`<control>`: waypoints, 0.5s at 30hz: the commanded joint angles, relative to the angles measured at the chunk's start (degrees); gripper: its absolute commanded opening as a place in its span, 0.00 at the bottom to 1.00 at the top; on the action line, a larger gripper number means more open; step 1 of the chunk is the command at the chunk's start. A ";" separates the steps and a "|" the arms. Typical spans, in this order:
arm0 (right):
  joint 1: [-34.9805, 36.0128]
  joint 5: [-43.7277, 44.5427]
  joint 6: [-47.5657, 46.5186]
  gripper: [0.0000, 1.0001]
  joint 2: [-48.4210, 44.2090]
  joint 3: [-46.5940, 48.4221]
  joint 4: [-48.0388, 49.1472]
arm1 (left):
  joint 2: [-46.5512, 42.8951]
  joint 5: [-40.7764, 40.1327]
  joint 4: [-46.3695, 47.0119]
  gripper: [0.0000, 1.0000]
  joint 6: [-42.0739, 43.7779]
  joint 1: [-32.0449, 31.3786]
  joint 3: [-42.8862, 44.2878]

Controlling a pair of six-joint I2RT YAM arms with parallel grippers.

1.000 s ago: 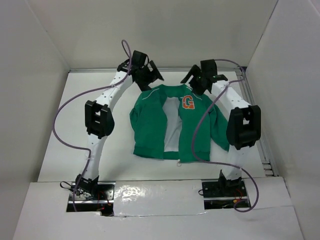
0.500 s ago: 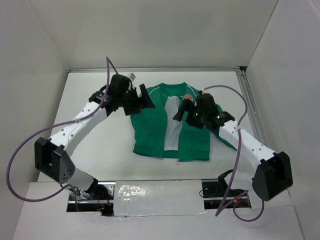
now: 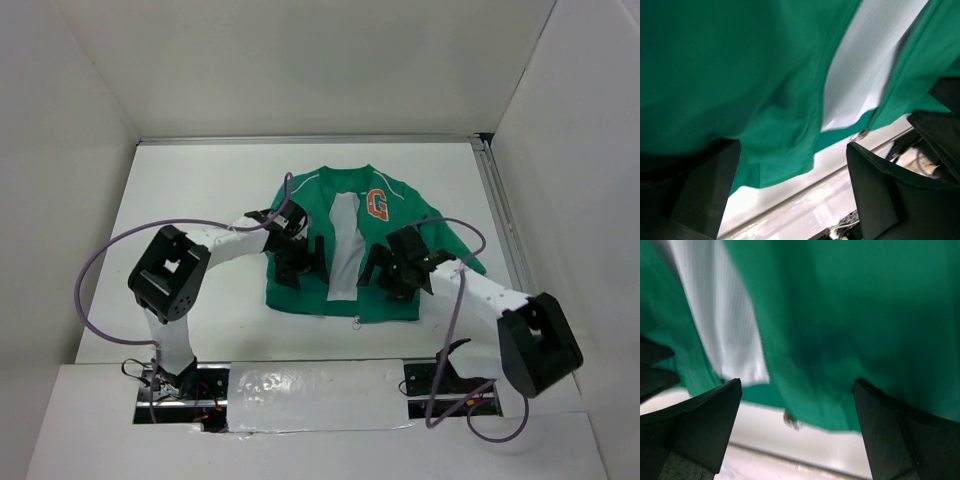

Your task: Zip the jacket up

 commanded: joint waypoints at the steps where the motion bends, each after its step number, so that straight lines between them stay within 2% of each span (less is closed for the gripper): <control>1: -4.39 1.44 -4.09 0.99 6.43 5.83 6.14 | 3.15 0.41 3.83 0.99 2.52 2.90 4.21; 7: -8.79 0.56 -9.63 0.96 16.46 14.54 7.55 | 9.31 3.84 4.20 0.99 5.59 7.74 10.18; 10: -7.48 1.78 -10.51 0.95 14.72 15.43 6.32 | 6.25 1.56 3.67 0.99 6.13 7.13 9.58; 12: -5.55 4.58 -10.52 0.95 10.42 14.37 4.05 | 1.16 -0.28 3.93 0.99 5.96 5.72 6.61; 15: 0.59 8.98 -8.15 0.96 4.79 12.97 -1.48 | -6.31 -2.74 2.36 0.99 4.56 3.00 2.81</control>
